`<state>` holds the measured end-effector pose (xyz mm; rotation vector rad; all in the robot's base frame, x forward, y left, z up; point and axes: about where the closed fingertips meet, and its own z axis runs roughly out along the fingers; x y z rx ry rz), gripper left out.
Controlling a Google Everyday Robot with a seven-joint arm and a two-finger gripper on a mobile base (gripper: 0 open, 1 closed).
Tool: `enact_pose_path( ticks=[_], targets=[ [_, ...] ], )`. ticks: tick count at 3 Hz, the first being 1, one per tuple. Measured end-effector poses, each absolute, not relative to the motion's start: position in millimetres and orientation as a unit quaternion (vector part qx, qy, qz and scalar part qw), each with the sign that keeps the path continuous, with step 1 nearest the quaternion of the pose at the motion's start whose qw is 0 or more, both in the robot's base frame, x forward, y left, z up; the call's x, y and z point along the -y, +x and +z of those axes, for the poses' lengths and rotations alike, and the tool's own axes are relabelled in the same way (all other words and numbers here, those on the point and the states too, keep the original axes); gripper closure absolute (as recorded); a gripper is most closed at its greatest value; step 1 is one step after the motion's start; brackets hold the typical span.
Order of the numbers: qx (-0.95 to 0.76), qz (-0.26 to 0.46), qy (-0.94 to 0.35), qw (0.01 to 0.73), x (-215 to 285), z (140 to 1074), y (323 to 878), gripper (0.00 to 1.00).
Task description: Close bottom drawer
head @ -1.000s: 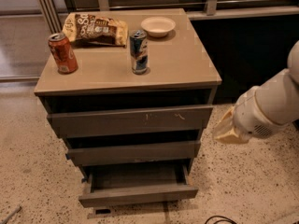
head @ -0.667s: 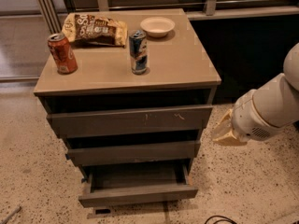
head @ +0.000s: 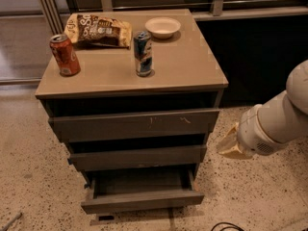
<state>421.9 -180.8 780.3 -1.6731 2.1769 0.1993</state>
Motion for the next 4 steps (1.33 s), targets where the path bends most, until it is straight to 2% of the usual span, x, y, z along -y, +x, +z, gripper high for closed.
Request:
enact_pose_path(
  ticks=[2,3,4],
  targets=[
    [-0.758,0.134,-0.602,0.212,155.3,619.6,413.8,1.00],
    [-0.759,0.165,-0.594,0.211,147.8,577.1,413.3,1.00],
    [-0.759,0.165,-0.594,0.210,147.6,576.8,412.8,1.00]
  ],
)
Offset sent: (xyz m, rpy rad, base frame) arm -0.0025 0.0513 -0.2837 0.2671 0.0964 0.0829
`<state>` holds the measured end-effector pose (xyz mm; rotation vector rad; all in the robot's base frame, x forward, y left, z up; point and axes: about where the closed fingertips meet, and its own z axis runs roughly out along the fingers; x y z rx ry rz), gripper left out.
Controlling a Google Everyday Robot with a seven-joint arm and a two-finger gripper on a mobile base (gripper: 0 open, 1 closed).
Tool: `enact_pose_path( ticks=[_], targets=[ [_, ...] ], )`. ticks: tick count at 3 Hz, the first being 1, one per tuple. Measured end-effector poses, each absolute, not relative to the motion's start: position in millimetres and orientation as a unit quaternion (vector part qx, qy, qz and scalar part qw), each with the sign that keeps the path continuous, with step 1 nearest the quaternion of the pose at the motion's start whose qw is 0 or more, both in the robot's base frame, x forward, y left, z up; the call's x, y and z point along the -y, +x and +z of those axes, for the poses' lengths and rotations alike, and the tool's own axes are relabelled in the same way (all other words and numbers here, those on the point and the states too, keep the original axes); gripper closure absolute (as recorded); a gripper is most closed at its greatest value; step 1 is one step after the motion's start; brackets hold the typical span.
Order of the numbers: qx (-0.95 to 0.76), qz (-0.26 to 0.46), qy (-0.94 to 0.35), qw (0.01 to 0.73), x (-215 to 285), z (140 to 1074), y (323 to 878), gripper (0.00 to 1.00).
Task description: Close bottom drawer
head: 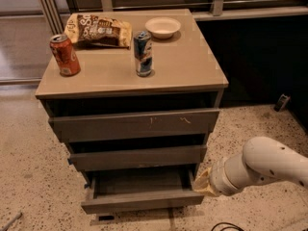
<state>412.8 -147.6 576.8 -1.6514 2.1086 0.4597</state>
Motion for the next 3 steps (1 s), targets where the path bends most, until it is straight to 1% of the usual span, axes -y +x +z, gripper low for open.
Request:
enact_pose_path(
  ticks=[1,2,3],
  targets=[
    [-0.757,0.163,-0.600,0.203,146.2,565.3,412.7,1.00],
    [-0.745,0.156,-0.616,0.201,145.0,518.0,428.3,1.00],
    [-0.730,0.162,-0.631,0.208,140.2,441.2,467.1,1.00]
  ],
)
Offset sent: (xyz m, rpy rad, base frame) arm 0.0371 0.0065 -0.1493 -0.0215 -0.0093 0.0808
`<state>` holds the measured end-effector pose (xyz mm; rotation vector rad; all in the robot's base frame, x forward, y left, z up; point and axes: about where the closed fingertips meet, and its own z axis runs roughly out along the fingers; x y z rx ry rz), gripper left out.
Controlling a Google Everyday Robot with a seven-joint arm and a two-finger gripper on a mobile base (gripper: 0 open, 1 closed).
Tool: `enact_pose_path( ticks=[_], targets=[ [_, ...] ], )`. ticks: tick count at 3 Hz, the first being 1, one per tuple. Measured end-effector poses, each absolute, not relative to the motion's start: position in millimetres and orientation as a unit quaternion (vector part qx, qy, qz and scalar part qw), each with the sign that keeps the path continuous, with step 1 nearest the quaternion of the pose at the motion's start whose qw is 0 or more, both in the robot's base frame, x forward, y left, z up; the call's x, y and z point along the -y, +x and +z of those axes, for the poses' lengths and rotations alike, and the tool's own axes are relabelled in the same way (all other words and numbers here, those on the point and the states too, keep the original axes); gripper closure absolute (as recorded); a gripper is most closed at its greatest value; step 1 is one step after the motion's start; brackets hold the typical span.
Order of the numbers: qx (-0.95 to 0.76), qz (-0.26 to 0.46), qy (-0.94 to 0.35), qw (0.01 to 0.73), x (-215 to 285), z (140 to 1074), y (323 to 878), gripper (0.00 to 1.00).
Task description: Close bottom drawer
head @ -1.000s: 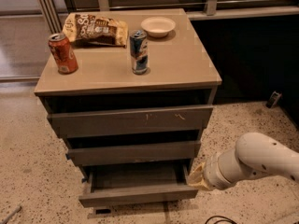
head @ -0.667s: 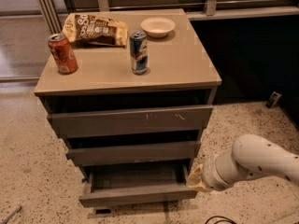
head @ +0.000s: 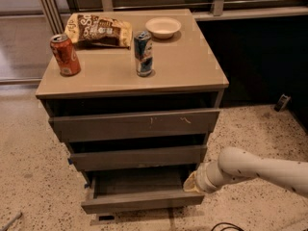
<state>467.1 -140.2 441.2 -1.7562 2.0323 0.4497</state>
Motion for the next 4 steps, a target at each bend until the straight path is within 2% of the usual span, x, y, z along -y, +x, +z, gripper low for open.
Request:
enact_pose_path(
  ticks=[1,3,4],
  targets=[
    [-0.729,0.208,-0.620,0.205,125.6,342.6,484.9,1.00],
    [-0.729,0.214,-0.615,0.208,122.5,329.3,483.7,1.00],
    [-0.726,0.233,-0.614,0.205,103.2,294.4,480.6,1.00]
  ],
)
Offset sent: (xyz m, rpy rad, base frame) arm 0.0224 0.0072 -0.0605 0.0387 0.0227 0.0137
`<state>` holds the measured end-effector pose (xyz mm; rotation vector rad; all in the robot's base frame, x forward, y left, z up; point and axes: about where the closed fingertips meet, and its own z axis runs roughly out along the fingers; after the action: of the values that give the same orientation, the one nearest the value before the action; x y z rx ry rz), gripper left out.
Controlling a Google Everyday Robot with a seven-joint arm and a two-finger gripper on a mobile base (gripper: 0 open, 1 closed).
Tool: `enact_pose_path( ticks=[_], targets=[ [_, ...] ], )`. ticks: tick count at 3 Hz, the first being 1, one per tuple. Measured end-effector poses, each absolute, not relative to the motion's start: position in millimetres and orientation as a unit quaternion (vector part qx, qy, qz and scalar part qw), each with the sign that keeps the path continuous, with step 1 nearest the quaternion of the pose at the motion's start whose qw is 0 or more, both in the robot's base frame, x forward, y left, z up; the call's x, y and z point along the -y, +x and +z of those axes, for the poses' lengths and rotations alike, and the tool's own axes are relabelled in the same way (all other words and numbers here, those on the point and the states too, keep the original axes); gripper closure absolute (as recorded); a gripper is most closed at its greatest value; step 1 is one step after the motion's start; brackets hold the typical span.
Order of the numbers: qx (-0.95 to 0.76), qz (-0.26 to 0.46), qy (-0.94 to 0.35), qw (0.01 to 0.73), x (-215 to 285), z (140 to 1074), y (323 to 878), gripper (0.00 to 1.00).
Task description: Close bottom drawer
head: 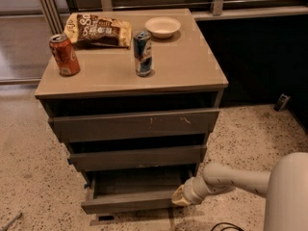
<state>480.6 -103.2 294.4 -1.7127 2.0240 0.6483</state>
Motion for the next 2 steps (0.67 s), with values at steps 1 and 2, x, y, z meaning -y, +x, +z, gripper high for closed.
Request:
enact_pose_path(
  ticks=[1,2],
  targets=[
    [-0.719,0.247,-0.619,0.198,84.7,264.5,475.1,1.00],
    [-0.711,0.258,-0.629,0.182,68.5,214.4,465.7,1.00]
  ],
)
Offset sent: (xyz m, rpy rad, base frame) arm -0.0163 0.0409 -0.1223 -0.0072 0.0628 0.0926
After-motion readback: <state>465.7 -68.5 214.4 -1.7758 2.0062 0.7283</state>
